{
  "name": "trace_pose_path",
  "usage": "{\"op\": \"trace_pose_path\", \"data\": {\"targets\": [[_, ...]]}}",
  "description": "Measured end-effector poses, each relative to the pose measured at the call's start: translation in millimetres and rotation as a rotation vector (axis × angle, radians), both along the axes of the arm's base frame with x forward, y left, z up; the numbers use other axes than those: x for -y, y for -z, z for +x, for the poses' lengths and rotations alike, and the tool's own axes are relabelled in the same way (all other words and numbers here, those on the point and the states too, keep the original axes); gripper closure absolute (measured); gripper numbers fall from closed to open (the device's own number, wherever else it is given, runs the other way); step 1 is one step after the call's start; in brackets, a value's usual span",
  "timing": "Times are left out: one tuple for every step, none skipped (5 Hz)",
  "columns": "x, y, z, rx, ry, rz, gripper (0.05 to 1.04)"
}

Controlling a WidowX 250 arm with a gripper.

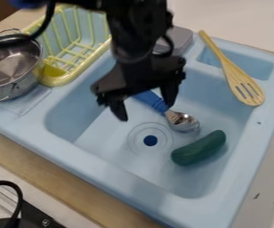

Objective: Took the spoon from the sink and put it inside the pan

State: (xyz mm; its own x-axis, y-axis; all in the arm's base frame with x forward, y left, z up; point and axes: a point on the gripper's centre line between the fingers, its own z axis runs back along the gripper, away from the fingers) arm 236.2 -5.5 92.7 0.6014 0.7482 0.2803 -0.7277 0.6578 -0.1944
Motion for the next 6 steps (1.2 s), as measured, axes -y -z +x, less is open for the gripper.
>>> {"op": "trace_pose_path", "data": {"targets": [[2, 7.8, 2, 0.045, -0.053, -0.019, 0.087], [-2, 14.7, 0, 0.094, -0.116, -0.04, 0.087], [-10, 14.6, 9, 0.115, -0.123, -0.037, 0.087], [-10, 9.9, 17, 0.128, -0.106, -0.022, 0.087], [-8, 10.7, 25, 0.112, -0.074, 0.01, 0.087], [-1, 17.0, 27, 0.048, -0.02, 0.075, 0.087]]}}
